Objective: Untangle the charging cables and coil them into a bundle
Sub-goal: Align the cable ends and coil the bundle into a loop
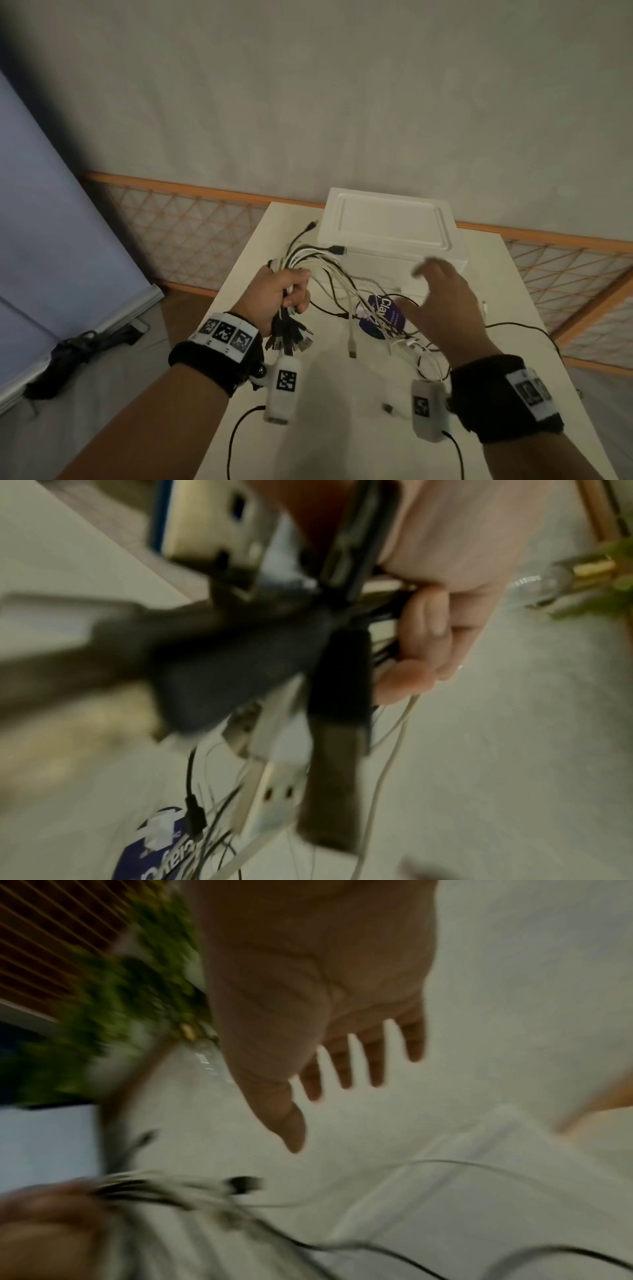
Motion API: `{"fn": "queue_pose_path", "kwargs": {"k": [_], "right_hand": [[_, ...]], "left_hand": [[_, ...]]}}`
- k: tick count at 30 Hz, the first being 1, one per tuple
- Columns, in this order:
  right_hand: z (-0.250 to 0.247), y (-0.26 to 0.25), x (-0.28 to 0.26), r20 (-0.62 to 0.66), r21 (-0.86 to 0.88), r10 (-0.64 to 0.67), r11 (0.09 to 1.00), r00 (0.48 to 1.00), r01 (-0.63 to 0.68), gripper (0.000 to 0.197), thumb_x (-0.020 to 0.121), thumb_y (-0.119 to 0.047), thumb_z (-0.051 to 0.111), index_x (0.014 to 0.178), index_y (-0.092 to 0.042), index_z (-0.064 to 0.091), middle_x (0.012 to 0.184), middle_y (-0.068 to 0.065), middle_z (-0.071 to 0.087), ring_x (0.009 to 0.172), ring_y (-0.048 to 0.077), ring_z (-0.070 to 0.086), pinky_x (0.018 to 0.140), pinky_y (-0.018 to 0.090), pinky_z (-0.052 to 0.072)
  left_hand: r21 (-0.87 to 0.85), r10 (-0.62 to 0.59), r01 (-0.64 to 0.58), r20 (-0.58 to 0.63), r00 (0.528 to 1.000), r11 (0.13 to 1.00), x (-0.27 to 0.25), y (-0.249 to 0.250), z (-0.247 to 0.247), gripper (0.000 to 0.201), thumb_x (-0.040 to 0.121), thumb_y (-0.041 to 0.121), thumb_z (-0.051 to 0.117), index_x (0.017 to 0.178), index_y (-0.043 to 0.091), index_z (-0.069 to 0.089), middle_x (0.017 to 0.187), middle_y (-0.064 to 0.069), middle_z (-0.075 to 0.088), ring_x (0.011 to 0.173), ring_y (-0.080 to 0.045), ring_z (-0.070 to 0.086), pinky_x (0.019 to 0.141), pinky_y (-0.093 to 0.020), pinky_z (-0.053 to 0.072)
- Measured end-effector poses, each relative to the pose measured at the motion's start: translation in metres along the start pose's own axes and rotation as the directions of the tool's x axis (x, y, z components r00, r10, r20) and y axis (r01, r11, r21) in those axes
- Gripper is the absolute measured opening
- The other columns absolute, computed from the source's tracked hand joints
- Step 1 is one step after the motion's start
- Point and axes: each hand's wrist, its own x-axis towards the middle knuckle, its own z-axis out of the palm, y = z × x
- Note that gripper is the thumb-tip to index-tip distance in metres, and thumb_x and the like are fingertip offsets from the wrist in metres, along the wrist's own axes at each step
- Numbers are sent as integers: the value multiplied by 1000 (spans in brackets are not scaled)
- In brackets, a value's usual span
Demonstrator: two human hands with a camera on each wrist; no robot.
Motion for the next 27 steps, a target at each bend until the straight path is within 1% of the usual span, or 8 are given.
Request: {"fn": "queue_pose_path", "kwargs": {"k": [4, 8, 11, 13, 16, 19, 24, 27], "right_hand": [[17, -62, 4, -8, -16, -485, 874, 874, 485, 102, 63, -34, 76, 147, -28, 19, 156, 8, 19, 142, 27, 22, 114, 52, 18], [44, -62, 16, -154, -14, -564, 823, 812, 568, 50, 71, -34, 62, 119, -26, 47, 136, 9, 50, 127, 29, 46, 108, 53, 30], [44, -63, 29, -218, -8, -654, 744, 725, 668, 9, 83, -22, 61, 80, -17, 55, 92, 3, 66, 83, 24, 62, 76, 33, 47], [41, -66, 35, -151, 16, -673, 731, 724, 683, 16, 81, -14, 65, 69, -17, 54, 73, -1, 60, 60, 22, 56, 55, 24, 39], [39, -69, 37, -76, 105, -664, 736, 744, 668, 9, 69, -9, 53, 73, -17, 54, 69, 0, 58, 55, 24, 54, 47, 30, 45], [40, -71, 33, -1, 184, -681, 719, 732, 670, 11, 76, -14, 55, 85, -19, 52, 64, -4, 57, 54, 19, 53, 53, 33, 46], [29, -76, 37, -109, -40, -801, 595, 589, 803, 32, 91, -39, 57, 68, -18, 59, 55, -5, 54, 53, 16, 51, 62, 29, 41], [24, -82, 39, -159, -22, -795, 595, 585, 803, 40, 93, -42, 54, 61, -16, 57, 53, -4, 51, 52, 16, 48, 60, 29, 40]], "left_hand": [[95, -36, 17, 206, 978, 995, -8, 2, 21, 17, 81, 0, 59, 66, 2, 53, 41, -3, 41, 35, -16, 34, 46, -25, 36], [152, -138, 83, 406, 903, 985, -18, 4, 27, 9, 77, 2, 59, 74, 0, 52, 44, -6, 47, 33, -12, 34, 42, -20, 37], [220, -197, 104, 460, 866, 970, -23, 1, 24, 15, 76, 4, 61, 65, 3, 52, 46, -7, 52, 33, -11, 37, 42, -17, 34], [236, -214, 107, 494, 843, 966, -25, -1, 23, 16, 74, 8, 64, 63, 4, 54, 47, -7, 55, 33, -9, 39, 41, -15, 31], [224, -220, 112, 545, 809, 968, -28, -1, 25, 15, 72, 16, 65, 60, 10, 58, 48, -6, 56, 34, -8, 40, 40, -17, 28], [208, -215, 106, 620, 754, 972, -31, -2, 27, 14, 77, 14, 63, 64, 8, 61, 48, -4, 56, 34, -8, 40, 43, -17, 32], [170, -206, 118, 726, 656, 978, -38, -8, 34, 11, 81, 10, 59, 79, 4, 67, 42, -3, 51, 35, -10, 40, 46, -25, 30], [136, -166, 96, 762, 626, 986, -36, -5, 37, 11, 81, 5, 56, 82, 3, 67, 38, -14, 37, 37, -10, 45, 47, -19, 37]]}}
